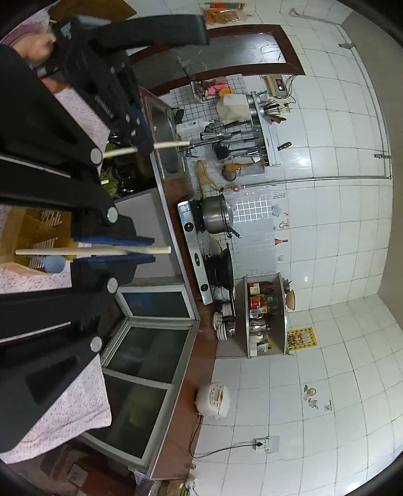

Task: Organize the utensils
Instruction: 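Lower the chopstick into the holder and open the left tool while the right tool releases its chopstick there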

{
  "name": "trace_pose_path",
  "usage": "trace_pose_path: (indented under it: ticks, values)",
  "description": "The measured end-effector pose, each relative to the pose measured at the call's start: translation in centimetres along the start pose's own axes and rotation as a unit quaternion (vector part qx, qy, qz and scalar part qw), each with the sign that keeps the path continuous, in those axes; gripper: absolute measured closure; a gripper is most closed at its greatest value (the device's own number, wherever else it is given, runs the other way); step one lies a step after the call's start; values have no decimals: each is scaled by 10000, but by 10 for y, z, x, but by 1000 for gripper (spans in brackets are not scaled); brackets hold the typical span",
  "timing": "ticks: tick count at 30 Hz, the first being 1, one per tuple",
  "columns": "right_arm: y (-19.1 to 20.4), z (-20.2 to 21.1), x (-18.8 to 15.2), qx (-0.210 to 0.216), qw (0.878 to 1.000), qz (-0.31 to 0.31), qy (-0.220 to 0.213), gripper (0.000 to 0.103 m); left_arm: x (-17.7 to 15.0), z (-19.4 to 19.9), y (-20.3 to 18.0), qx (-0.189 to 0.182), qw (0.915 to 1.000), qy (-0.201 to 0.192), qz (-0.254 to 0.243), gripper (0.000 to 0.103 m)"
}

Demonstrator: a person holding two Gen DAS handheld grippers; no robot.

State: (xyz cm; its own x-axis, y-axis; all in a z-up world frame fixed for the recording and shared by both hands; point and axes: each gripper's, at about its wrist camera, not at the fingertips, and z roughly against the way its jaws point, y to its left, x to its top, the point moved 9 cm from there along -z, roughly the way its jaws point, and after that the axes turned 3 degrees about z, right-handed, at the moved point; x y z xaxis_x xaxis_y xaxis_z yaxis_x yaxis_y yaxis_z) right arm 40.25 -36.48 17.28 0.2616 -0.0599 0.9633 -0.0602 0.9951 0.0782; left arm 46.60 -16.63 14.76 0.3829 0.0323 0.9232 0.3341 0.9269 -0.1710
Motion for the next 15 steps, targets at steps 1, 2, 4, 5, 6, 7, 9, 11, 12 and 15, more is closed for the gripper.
trace_pose_path:
  ticks: [1, 2, 4, 5, 6, 7, 9, 11, 12, 15]
  values:
    - [0, -2, -2, 15, 10000, 14, -22, 97, 0, -4, 2, 18, 10000, -56, 21, 99]
    - [-1, -6, -3, 19, 10000, 17, -52, 97, -1, -8, 4, 47, 9999, -102, 24, 99]
    - [-3, -15, -8, 32, 10000, -11, -35, 97, -5, -18, 4, 44, 10000, -61, -36, 99]
    - [-3, -19, -11, 44, 10000, -13, 1, 97, -9, -23, 6, 59, 10000, -33, -32, 99]
    - [-3, -25, -17, 61, 10000, 1, 38, 97, -13, -26, 8, 43, 10000, -23, -6, 99]
    - [-3, -28, -21, 61, 10000, 20, 63, 97, -19, -30, 9, 13, 10000, -25, 21, 99]
    - [-4, -35, -35, 64, 9999, 50, 127, 97, -30, -38, 15, 48, 10000, 2, 48, 99]
    - [-4, -42, -47, 114, 9998, 45, 182, 97, -41, -46, 19, -15, 9999, 47, 98, 98]
    - [-4, -46, -56, 148, 9996, 65, 223, 97, -47, -49, 21, -6, 9999, 91, 99, 99]
    - [-4, -56, -77, 130, 9991, 149, 364, 97, -67, -55, 25, -3, 9997, 225, 70, 99]
